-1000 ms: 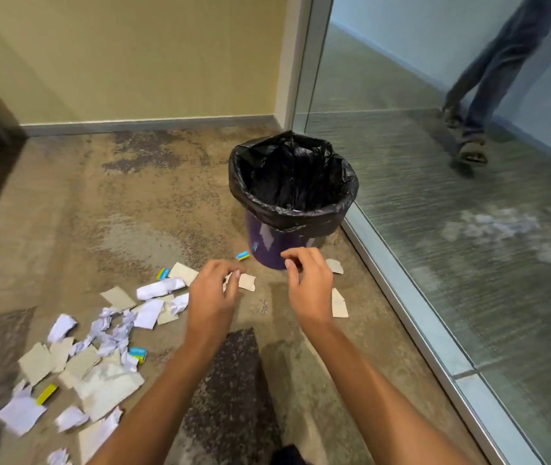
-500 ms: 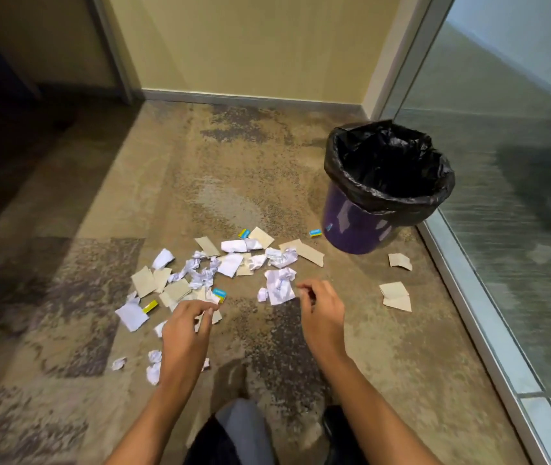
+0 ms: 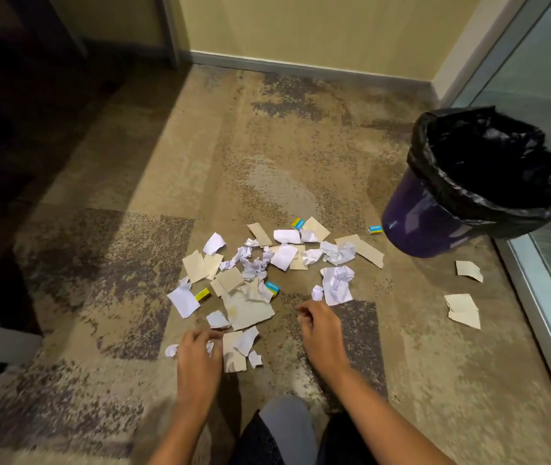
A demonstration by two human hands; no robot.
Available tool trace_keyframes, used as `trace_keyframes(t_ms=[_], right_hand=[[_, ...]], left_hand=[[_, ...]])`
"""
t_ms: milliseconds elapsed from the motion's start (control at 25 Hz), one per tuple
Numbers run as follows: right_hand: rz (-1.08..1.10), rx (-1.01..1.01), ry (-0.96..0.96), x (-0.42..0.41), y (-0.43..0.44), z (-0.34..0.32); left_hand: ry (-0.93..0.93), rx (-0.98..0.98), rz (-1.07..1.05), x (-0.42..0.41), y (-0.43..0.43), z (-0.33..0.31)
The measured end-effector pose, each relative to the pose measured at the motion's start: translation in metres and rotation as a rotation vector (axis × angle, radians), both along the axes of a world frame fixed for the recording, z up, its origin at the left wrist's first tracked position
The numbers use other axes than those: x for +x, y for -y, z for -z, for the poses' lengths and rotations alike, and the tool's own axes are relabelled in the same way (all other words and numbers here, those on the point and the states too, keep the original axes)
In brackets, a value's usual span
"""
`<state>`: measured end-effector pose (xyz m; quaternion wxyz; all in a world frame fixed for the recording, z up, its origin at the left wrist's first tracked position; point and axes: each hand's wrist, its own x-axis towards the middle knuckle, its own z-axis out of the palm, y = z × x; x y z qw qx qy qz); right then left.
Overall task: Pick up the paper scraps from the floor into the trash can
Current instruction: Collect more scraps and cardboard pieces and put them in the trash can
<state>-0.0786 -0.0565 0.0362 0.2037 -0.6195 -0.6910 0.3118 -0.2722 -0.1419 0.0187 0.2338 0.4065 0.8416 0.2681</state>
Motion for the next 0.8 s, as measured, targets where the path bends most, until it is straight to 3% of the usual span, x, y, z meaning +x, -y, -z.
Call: trace_keyframes(t_ms=[160,280,440,640,800], right_hand=[[-0.133,-0.077,0.067,-0.022,-0.015,0.035],[-0.331,-0.172,0.191,-0.039,-0.018,0.058],[-0.571,-0.231,0.318,-0.065,-0.001,0.073],[-0.847,-0.043,0.353,-0.083,0.019,0.087],[-0.954,0.044,0.392,-0.072,0.017,0.094]], left_hand=[[-0.012,-0.326,-0.168,-0.002,-0.001,0.035],[-0.015,-0.433,-0.213,-0.005,-0.004,0.058],[-0.097,-0.448,-0.107,-0.005,0.002,0.077],[-0.307,-0.303,-0.054,-0.013,0.006,0.083],[-0.284,-0.317,-0.098,-0.022,0.004,0.081]])
